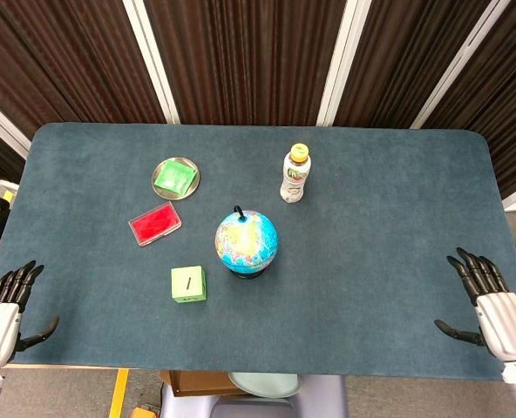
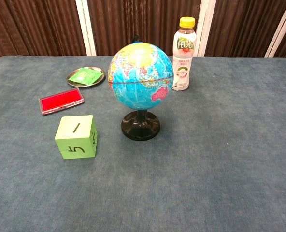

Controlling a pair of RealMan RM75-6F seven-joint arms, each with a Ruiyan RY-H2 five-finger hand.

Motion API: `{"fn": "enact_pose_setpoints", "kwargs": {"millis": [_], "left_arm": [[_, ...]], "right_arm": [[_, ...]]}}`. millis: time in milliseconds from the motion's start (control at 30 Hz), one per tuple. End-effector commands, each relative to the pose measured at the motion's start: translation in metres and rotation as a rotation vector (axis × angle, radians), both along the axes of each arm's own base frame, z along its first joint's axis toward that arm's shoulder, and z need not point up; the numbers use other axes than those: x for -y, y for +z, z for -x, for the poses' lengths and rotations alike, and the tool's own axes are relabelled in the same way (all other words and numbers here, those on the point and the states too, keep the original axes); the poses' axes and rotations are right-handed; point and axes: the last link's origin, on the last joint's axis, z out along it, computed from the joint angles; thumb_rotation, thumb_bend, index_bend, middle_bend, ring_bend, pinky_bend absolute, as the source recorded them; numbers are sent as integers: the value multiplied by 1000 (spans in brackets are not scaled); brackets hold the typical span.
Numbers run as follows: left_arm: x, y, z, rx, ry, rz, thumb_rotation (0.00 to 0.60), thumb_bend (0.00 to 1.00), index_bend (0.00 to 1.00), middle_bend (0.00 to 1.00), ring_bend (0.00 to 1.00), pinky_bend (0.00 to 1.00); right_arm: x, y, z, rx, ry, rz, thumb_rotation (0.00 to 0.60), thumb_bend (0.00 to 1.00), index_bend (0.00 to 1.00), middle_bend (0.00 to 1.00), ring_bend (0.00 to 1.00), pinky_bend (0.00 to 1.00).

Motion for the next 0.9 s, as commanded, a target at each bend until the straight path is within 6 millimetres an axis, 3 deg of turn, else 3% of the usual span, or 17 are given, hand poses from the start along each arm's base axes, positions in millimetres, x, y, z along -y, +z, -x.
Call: {"fn": "enact_pose_setpoints", "kwargs": {"millis": [33,267,400,533,633,900], "left_arm": [[-3,-1,-2,-5,2,-6,600,303,0,0,0,0],[-7,2,-16,-23,-53,-4,600,304,0,0,0,0],[-25,3,-47,-16,-201,22,600,304,0,0,0,0],[-55,-5,-95,-22,-383,73,600,304,0,0,0,0],[-80,-22,-142,-12,-518,143,600,304,0,0,0,0],[-115,-74,-243,47,-693,330,600,303,0,0,0,0]], "right_arm": [[3,-1,-1,0,2,-5,600,0,0,32,0,0],[3,0,1,2,4,-5,600,0,0,32,0,0],[4,8,-1,4,25,27,600,0,0,32,0,0],[6,16,-5,0,47,54,600,0,0,32,0,0],[6,22,-9,3,61,72,600,0,0,32,0,0],[6,28,-11,-2,63,85,600,0,0,32,0,0]]}}
